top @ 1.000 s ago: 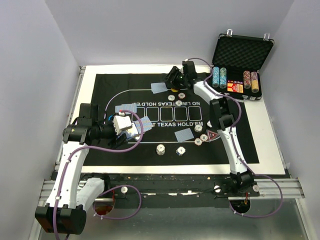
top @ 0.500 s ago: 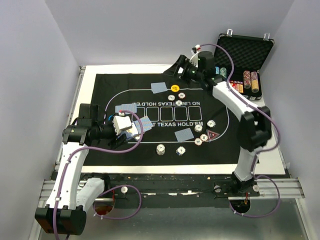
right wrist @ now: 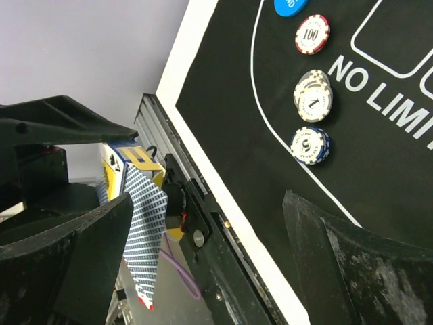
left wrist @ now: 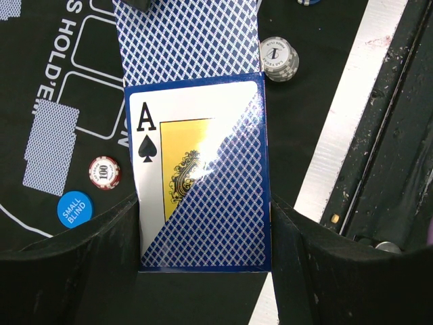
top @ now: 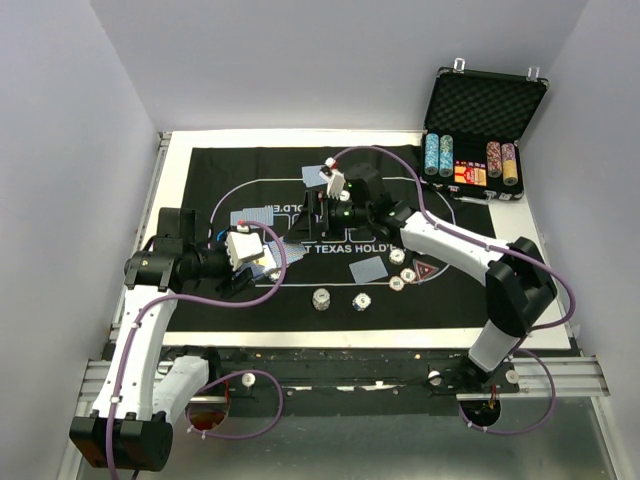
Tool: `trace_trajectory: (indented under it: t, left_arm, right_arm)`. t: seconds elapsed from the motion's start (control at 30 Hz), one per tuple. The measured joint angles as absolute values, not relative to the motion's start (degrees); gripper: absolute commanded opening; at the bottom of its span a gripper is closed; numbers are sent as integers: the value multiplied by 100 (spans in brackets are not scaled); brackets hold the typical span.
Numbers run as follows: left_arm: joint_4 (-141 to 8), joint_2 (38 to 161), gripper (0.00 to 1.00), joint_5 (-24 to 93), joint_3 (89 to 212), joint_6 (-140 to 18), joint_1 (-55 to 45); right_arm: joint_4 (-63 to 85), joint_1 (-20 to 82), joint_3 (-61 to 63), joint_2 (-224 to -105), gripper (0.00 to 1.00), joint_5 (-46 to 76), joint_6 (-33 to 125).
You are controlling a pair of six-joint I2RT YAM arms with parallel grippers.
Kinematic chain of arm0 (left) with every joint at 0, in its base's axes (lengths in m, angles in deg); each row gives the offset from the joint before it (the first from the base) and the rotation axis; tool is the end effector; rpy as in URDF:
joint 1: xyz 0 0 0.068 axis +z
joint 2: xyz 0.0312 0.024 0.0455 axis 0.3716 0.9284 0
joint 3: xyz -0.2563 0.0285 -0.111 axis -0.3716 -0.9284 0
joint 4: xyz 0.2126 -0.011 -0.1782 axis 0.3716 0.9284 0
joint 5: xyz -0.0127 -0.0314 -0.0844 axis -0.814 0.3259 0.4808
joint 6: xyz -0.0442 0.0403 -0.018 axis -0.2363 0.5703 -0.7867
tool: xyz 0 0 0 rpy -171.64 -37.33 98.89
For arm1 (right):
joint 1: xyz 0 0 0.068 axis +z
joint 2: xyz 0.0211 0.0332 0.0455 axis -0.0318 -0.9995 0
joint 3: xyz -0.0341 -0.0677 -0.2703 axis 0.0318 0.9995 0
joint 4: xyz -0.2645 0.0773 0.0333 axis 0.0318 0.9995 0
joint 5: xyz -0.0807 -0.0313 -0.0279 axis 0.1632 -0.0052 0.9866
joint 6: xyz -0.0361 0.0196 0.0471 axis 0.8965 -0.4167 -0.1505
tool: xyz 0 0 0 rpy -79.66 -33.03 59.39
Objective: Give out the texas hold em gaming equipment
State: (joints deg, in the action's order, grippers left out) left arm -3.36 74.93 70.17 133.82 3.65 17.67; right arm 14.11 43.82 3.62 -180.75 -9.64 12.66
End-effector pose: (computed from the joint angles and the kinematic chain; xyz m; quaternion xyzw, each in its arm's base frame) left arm 0.1619 -0.0449 0.3148 0.5213 0.7269 -0.2148 0.3921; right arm 0.2950 0.3001 0.2765 -0.1571 0.8201 0.5061 0.2158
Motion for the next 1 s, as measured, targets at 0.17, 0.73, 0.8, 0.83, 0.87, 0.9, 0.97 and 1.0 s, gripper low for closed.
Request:
trace_trajectory:
  t: [0.17, 0.73, 0.8, 0.83, 0.87, 0.9, 0.97, 1.0]
  left_arm:
    - [-336, 7462, 47, 7017, 13382, 365, 1767]
    - [-316, 7465, 47, 7000, 13325, 365, 1767]
    - [-340, 7465, 47, 7000, 13325, 365, 1767]
    - [-347, 7467, 47, 7000, 13325, 365, 1767]
    - [-349, 7471, 47, 7000, 13325, 363, 1767]
    - [-351, 7475, 47, 7000, 13325, 363, 1767]
    - [-360, 7478, 47, 7000, 13325, 363, 1767]
    - [-362, 7478, 47, 7002, 13325, 363, 1767]
  right_arm:
    - [1389, 4387, 474, -18073, 93, -984, 1266]
    - [825, 4387, 1033, -17587, 48, -1224, 562]
    - [823, 4387, 1033, -17478, 44, -1222, 525]
    - [823, 4387, 1033, -17432, 42, -1222, 514]
    - [825, 4387, 1033, -17386, 41, -1220, 505]
    - [825, 4387, 1033, -17354, 39, -1218, 492]
    - [827, 4387, 1033, -17310, 36, -1218, 486]
    - [834, 4387, 1033, -17301, 34, -1215, 481]
